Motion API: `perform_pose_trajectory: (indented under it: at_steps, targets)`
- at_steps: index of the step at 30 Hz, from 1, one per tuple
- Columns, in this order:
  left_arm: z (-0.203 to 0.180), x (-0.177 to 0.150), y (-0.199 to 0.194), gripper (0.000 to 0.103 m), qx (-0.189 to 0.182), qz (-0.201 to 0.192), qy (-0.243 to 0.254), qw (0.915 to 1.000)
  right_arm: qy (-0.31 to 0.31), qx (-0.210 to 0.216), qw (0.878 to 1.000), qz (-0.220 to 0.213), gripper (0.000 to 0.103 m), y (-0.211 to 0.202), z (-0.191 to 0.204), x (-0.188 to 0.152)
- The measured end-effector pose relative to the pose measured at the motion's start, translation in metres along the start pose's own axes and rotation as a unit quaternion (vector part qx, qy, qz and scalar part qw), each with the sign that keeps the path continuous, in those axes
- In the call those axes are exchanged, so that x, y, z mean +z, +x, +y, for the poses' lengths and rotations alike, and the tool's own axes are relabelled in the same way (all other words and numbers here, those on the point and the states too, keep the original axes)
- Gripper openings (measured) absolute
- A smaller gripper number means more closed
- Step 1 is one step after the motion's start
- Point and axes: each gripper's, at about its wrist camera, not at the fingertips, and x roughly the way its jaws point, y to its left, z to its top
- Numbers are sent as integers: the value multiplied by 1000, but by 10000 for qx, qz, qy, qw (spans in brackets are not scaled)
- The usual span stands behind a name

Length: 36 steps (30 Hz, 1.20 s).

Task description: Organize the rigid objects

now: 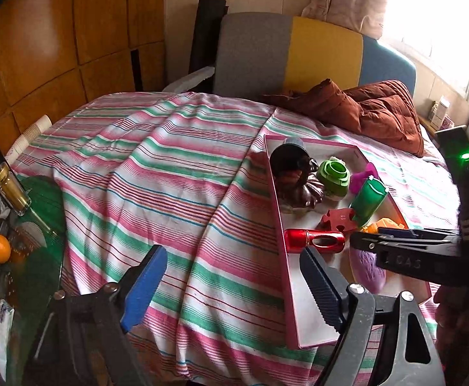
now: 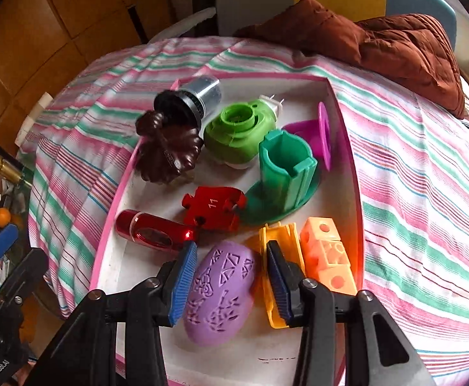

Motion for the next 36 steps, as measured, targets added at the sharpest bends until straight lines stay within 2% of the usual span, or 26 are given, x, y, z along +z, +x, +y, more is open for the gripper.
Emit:
perform_pose_trajectory:
  at_steps: [2,4,6,9,13,16,20,28,33,36]
  targets:
    - [0,0,-3,90,17,-28,-14,10000,58,73,9997,-237,44,-11,0,-3]
    - [0,-1,-6,99,14,-80,-47,10000,70,30,9988,-487,45,-23,0,-9]
    - [-2,-2,-12,103,29,-165,-51,9998,38,-62,9973,-730,45,-34,3,-15]
    - [-6,-3,-17,103,74,-233,-6,9997,-81,-208,9949,-981,47,-46,9,-24]
    - [-11,-5,-24,103,218,-278,25,9994,-333,-307,9950,-885,51,-45,15,-30]
    - [-12,-6,-31,103,231,-346,-24,9991,-203,-208,9961,-833,51,-48,9,-34]
    - [-9,-7,-38,103,213,-439,-168,9987,-117,-244,9938,-1082,53,-54,8,-42]
    - [-10,-14,-49,103,350,-544,-327,9974,106,-848,9823,-1666,54,-80,8,-63]
    - [-13,-19,-51,103,206,-498,-321,9980,120,-1063,9799,-1686,55,-86,6,-72]
    - [-16,-22,-54,102,197,-609,-324,9974,98,-1116,9791,-1696,55,-87,5,-75]
